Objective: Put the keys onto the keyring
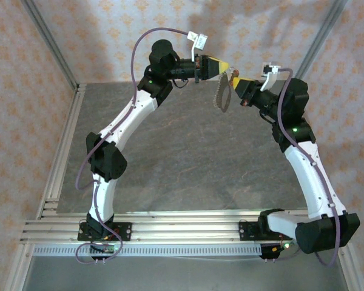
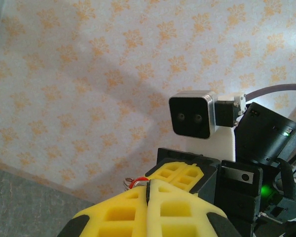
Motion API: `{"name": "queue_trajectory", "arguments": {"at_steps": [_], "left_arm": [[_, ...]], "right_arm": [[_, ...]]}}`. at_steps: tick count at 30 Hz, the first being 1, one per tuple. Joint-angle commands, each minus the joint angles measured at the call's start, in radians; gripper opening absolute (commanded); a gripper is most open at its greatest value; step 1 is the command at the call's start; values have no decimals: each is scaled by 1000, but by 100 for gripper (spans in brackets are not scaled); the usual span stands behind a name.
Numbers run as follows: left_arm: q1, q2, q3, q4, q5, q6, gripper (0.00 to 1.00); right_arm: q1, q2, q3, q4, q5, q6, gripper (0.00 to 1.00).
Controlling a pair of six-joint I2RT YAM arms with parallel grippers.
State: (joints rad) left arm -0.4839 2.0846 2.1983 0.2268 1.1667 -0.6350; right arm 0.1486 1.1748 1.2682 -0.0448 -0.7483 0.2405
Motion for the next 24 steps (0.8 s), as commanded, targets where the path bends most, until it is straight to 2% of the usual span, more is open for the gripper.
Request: {"name": "queue_trajectory", "arguments": {"at_steps": [1,12,24], "left_arm": [[1,-20,9,28,0,12,0],[-5,-14,10,28,0,11,0],[2,-26,-1,-8,-29,41,0]], "right_arm": [[-5,28,47,40,-12,26,0],[13,65,82,50,-24,38,0],[-5,14,44,-39,110,-14,0]]}}
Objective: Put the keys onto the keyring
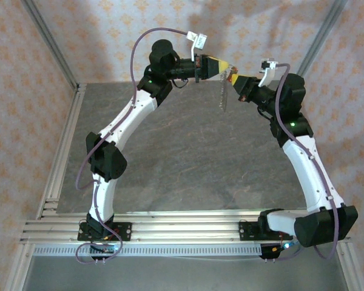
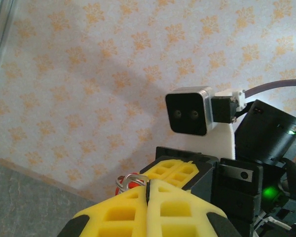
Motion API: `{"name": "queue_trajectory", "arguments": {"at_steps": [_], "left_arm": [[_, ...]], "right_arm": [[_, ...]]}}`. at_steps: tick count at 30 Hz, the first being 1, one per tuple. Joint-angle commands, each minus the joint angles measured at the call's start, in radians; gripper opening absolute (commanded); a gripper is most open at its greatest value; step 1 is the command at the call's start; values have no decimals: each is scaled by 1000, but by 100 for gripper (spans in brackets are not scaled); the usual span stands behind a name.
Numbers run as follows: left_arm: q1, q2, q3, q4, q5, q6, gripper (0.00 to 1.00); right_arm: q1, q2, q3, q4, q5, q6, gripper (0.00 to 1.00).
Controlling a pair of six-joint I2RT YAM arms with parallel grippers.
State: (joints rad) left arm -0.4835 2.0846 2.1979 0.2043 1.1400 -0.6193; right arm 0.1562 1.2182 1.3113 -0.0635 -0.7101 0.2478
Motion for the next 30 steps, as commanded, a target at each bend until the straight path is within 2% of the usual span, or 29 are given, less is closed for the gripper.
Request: {"name": "queue_trajectory", "arguments": {"at_steps": [1,5,22,25,30], "left_arm": [[2,-27,-4,15,-2,26,0],[3,-28,-13,18,-2,25,0],[2,-23,-19,-32,-22,46,0],[2,-26,-33,-39,-36,50,9],[5,-42,-64,-55,-71,71,31]], "right_arm": [[-17,-30,-6,-20,78,-20,0],[-34,-60,-14,-17,79,-5,0],[-29,28,4,22,-23,69,0],[-25,33,-13,26,-23,79,0],[-18,41,-48,27,-24,85,0]]}}
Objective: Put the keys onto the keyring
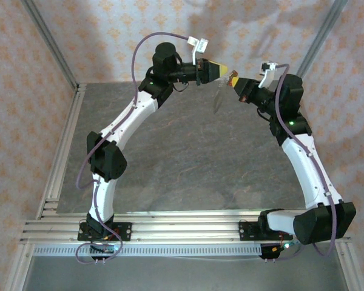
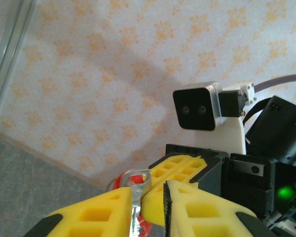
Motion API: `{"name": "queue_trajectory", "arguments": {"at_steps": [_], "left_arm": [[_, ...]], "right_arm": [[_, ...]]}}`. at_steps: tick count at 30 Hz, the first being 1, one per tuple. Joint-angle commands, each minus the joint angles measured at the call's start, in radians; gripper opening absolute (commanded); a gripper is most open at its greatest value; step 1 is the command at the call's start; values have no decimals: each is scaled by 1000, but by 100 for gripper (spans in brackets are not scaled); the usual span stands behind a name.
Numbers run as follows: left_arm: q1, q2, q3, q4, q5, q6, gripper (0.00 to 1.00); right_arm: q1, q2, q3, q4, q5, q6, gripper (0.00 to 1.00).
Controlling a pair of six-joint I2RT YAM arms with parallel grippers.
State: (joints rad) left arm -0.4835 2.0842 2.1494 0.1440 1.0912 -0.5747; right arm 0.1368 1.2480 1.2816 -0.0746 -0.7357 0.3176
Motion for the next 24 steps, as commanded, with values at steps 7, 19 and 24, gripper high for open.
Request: {"name": "queue_trajectory", "arguments": {"at_steps": [7,19,24], "left_arm": [[20,-68,-45,-18,-72,35,40],[81,-167,-226,32,-195,18,42],[98,-215,-259,23,-208,22,42]], "right_arm": [[2,43,-84,29,21,-2,0],[6,147,-132,79,3,28,0],[27,275,-64,128,-13,70,0]]}}
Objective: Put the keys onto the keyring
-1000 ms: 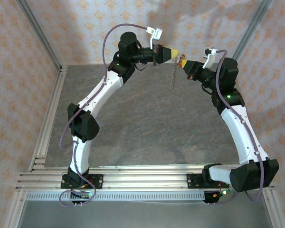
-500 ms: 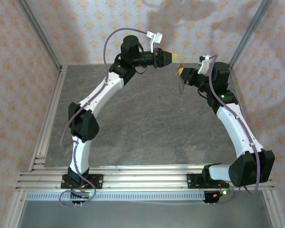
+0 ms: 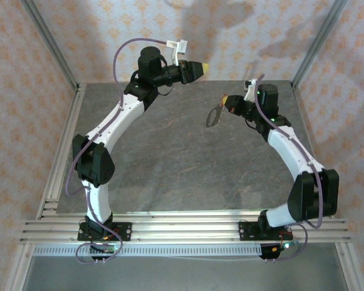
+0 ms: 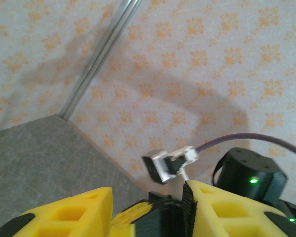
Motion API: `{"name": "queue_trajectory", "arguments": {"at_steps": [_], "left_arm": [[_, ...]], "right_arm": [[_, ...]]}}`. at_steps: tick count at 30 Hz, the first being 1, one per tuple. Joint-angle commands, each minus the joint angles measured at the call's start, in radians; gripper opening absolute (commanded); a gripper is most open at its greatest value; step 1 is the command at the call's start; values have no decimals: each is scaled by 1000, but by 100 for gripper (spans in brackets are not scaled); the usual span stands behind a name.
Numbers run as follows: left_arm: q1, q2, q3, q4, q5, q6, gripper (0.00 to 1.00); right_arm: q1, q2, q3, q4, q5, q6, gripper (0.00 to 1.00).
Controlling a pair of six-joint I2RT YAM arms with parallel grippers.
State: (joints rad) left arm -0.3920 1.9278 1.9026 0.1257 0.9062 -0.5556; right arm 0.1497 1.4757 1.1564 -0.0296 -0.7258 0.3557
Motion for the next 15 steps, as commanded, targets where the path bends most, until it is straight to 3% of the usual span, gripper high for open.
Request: {"name": "queue_trajectory", "arguments": {"at_steps": [1,10,15], "left_arm": [[10,-66,-18,38,-23,6,42],[33,-108,-62,18,-33,16,42],[36,-113,-65,-1,-32,16,42]], "right_arm": [[20,81,82,92,-29,43,0],[50,336,254,206,-69,176,0],[67,396,232,256,-68,212,0]]}}
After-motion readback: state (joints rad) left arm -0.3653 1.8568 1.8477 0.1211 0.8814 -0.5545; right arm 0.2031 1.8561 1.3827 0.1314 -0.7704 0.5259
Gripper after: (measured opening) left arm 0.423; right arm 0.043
